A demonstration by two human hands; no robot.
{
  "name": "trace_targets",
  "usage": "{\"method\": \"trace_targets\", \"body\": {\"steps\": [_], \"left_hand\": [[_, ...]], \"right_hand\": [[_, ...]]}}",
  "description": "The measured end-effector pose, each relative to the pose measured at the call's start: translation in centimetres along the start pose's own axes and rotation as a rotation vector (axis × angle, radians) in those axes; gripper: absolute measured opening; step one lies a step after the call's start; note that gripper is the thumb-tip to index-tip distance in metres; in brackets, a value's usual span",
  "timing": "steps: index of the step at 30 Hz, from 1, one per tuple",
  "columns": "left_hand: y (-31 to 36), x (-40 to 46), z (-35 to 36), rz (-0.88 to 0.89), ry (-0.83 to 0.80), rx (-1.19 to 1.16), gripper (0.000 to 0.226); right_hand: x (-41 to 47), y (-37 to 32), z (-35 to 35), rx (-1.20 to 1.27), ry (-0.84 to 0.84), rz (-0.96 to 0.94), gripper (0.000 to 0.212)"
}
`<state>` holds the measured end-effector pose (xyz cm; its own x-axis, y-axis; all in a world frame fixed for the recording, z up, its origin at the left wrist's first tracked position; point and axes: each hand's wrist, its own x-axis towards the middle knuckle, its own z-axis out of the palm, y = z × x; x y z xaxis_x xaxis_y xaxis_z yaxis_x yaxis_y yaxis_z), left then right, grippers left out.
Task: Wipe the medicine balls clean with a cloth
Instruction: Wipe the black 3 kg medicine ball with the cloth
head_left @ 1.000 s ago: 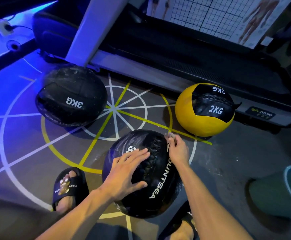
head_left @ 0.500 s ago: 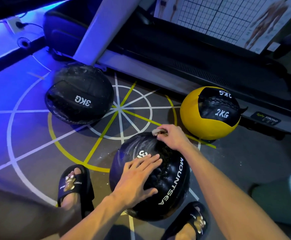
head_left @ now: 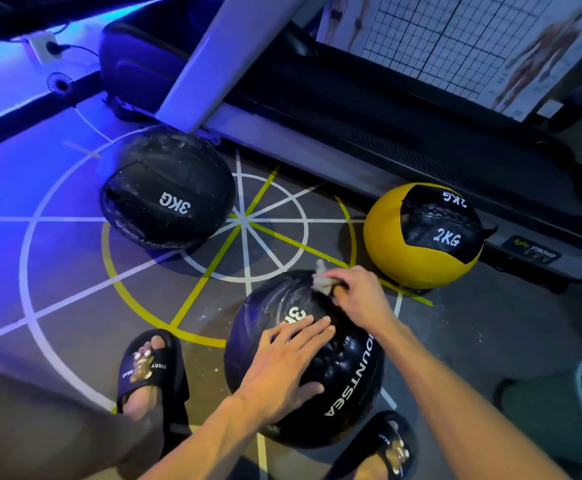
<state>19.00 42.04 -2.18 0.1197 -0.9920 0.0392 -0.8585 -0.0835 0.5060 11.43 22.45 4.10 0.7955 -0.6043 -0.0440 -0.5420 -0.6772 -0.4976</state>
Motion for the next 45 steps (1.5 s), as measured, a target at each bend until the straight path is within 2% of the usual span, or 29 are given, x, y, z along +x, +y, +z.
{"method": "trace_targets", "body": {"steps": [2, 4, 6, 10, 13, 17, 19, 23, 24, 26, 28, 29, 31, 33, 36, 37, 40, 41, 43, 45], "left_hand": [[0.6, 0.2, 0.2, 0.009, 0.006, 0.003, 0.090], [0.5, 0.2, 0.2, 0.013, -0.006, 0.002, 0.089], [0.4, 0.0, 0.2, 0.011, 0.012, 0.013, 0.089], [0.7, 0.3, 0.3, 0.010, -0.015, 0.071, 0.091], [0.9, -0.3, 0.9, 0.014, 0.078, 0.153, 0.094], [0.9, -3.0, 2.5, -0.239, 0.244, 0.061, 0.098], [0.5, -3.6, 3.0, -0.319, 0.248, 0.019, 0.096], [0.2, -3.7, 2.5, -0.329, 0.210, -0.018, 0.091], [0.2, -3.7, 2.5, -0.320, 0.208, -0.011, 0.091], [0.7, -3.5, 2.4, -0.317, 0.192, -0.010, 0.090], [1.1, -2.9, 2.1, -0.318, 0.194, -0.016, 0.089], [1.2, -2.7, 2.0, -0.319, 0.192, -0.015, 0.089], [1.0, -2.9, 2.0, -0.324, 0.177, -0.014, 0.090], [0.6, -3.3, 2.3, -0.318, 0.203, -0.024, 0.090], [0.5, -3.1, 2.7, -0.304, 0.208, -0.042, 0.089], [0.6, -3.1, 2.7, -0.301, 0.218, -0.048, 0.089], [0.4, -3.4, 2.8, -0.300, 0.223, -0.068, 0.091], [0.1, -3.5, 2.7, -0.298, 0.230, -0.073, 0.090], [-0.1, -3.2, 2.2, -0.256, 0.219, -0.093, 0.086], [-0.5, -2.6, 1.3, -0.216, 0.230, -0.127, 0.082]], "right_hand": [[0.6, -0.3, 0.3, -0.022, 0.026, 0.038, 0.035], [0.3, -0.8, 0.6, -0.053, -0.084, -0.066, 0.035], [0.2, -0.8, 0.0, -0.052, -0.150, -0.058, 0.034], [0.6, 1.1, -0.7, -0.126, -0.036, 0.076, 0.030], [0.1, 1.3, -0.3, -0.099, -0.031, 0.063, 0.033], [0.2, 1.4, -0.3, -0.078, 0.024, 0.136, 0.037], [-0.9, 0.9, 0.3, -0.086, 0.002, 0.081, 0.039], [-4.3, 0.1, 0.3, -0.137, -0.150, -0.225, 0.043], [-4.3, 0.2, -0.3, -0.169, -0.171, -0.254, 0.044], [-3.5, 1.0, -0.8, -0.137, -0.081, -0.177, 0.043], [-3.4, 0.6, -0.1, -0.100, 0.022, -0.013, 0.041], [-3.8, 0.0, 0.7, -0.100, -0.005, -0.027, 0.038], [-5.4, -0.5, 2.3, -0.021, -0.169, -0.154, 0.038], [-5.6, -0.1, 1.6, -0.128, -0.221, -0.233, 0.047], [-4.2, 1.3, 0.5, -0.117, -0.014, 0.005, 0.045], [-4.5, 0.9, 1.0, -0.137, -0.010, 0.013, 0.044], [-6.3, -0.7, 2.2, -0.117, -0.165, -0.200, 0.046], [-6.2, -0.4, 2.2, -0.122, -0.150, -0.247, 0.045], [-5.0, 0.6, 1.2, -0.066, -0.085, -0.097, 0.043], [-3.8, 1.0, 0.7, -0.176, 0.005, 0.022, 0.044]]}}
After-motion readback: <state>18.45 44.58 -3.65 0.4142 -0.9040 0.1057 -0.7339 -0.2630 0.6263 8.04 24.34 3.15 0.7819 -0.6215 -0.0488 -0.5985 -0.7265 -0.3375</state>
